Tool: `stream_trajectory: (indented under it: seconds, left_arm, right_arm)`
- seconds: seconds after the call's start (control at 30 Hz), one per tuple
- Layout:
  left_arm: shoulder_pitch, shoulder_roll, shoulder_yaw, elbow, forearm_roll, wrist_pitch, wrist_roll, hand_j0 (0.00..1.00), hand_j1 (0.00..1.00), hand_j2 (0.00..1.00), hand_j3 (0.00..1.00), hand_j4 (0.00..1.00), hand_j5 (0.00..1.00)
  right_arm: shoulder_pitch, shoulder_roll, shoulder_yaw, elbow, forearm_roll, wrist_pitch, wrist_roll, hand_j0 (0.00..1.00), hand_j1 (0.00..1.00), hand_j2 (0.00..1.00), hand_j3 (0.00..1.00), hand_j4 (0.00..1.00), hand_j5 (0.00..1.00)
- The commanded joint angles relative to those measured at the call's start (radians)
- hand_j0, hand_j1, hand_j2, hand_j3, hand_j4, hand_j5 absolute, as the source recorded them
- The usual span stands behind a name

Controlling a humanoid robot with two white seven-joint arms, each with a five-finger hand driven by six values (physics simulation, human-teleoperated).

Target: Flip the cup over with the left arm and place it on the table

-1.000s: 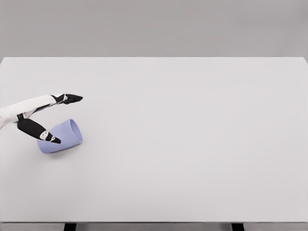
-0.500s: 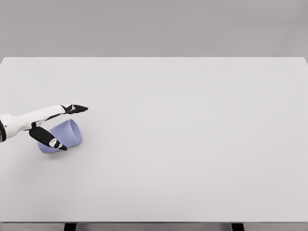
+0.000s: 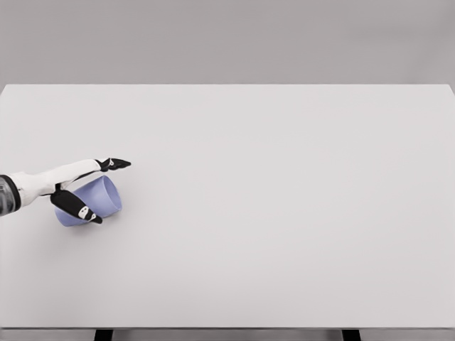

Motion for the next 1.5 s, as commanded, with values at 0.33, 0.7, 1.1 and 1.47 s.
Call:
stream_trajectory:
  seconds: [0.33,0.7,1.1,1.47]
  left_arm:
    - [0.012,-0.015,-0.005,0.009,-0.018,0.037,0.009,1.00,1.00,1.00,1.00,1.00,1.00]
    - [0.014,-0.030,-0.013,0.009,-0.048,0.084,0.009,0.77,0.77,0.77,0.77,0.77,0.77]
    - [0.021,-0.033,-0.013,0.010,-0.039,0.072,0.010,0.65,0.65,0.65,0.65,0.65,0.65]
    - [0.011,0.023,-0.002,0.095,0.169,-0.179,0.004,0.66,0.66,0.66,0.66,0.66,0.66]
  right_arm:
    - [0.000,0.000,0.000,0.000,0.000,0.000,0.001,1.00,1.00,1.00,1.00,1.00,1.00]
    - [0.000,0.000,0.000,0.000,0.000,0.000,-0.001,1.00,1.00,1.00,1.00,1.00,1.00]
    - [0.000,0.000,0.000,0.000,0.000,0.000,0.001,1.00,1.00,1.00,1.00,1.00,1.00]
    - [0.000,0.000,0.000,0.000,0.000,0.000,-0.001,1.00,1.00,1.00,1.00,1.00,1.00]
